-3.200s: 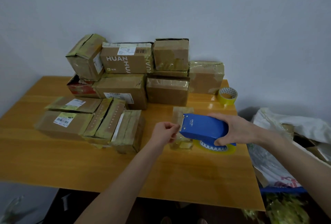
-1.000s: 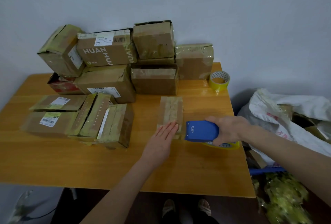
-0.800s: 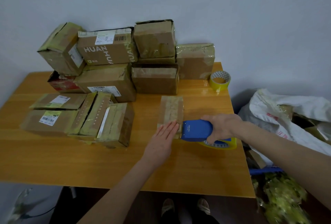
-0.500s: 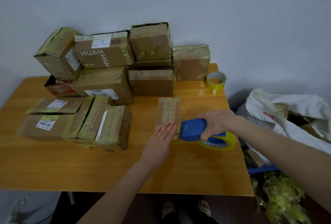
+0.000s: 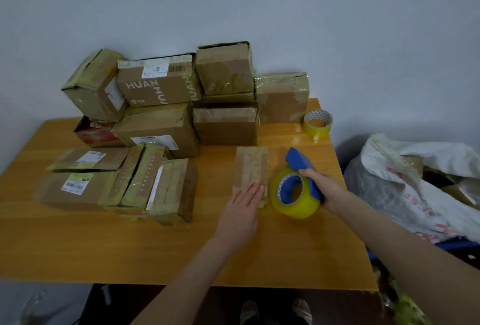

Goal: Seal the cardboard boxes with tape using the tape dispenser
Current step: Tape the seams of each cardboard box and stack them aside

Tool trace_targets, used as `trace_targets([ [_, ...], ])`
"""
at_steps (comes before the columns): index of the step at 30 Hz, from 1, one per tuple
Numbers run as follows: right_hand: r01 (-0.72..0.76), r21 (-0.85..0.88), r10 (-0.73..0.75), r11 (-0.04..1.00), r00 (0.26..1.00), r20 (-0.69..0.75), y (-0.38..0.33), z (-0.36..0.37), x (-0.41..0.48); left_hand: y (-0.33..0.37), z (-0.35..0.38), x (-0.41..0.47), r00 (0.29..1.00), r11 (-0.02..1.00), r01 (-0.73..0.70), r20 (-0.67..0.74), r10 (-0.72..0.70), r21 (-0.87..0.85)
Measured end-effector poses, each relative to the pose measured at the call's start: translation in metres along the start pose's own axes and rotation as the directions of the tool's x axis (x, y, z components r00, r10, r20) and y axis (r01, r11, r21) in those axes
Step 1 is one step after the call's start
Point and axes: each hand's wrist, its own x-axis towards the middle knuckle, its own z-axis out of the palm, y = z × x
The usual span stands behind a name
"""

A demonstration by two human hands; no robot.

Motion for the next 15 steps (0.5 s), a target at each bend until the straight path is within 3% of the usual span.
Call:
trace_targets([
  [3, -0.098, 0.104, 0.092, 0.99, 0.994, 0.061, 0.011, 0.005, 0.0, -0.004, -0.003, 0.0, 0.999, 0.99, -0.006, -0.041, 0.0, -0.141],
  [7, -0.035, -0.156, 0.024, 0.987, 0.997, -0.075, 0.017, 0.001, 0.009, -0.02, -0.007, -0.014, 0.94, 0.914, 0.133, -0.244, -0.239, -0.382],
  [10, 0.053, -0.346, -0.089, 0.937, 0.992, -0.087, 0.017, -0.007, 0.01, -0.031, -0.006, -0.022, 0.883, 0.82, 0.265, -0.213, -0.417, -0.508],
  [13, 0.156, -0.649, -0.253, 0.745, 0.966, -0.058, 0.011, -0.008, -0.001, -0.031, -0.006, -0.021, 0.858, 0.751, 0.355, -0.127, -0.499, -0.556],
  [15, 0.252, -0.785, -0.458, 0.566, 0.888, -0.045, 0.004, 0.007, -0.016, -0.026, -0.009, -0.016, 0.836, 0.703, 0.396, -0.084, -0.542, -0.59],
])
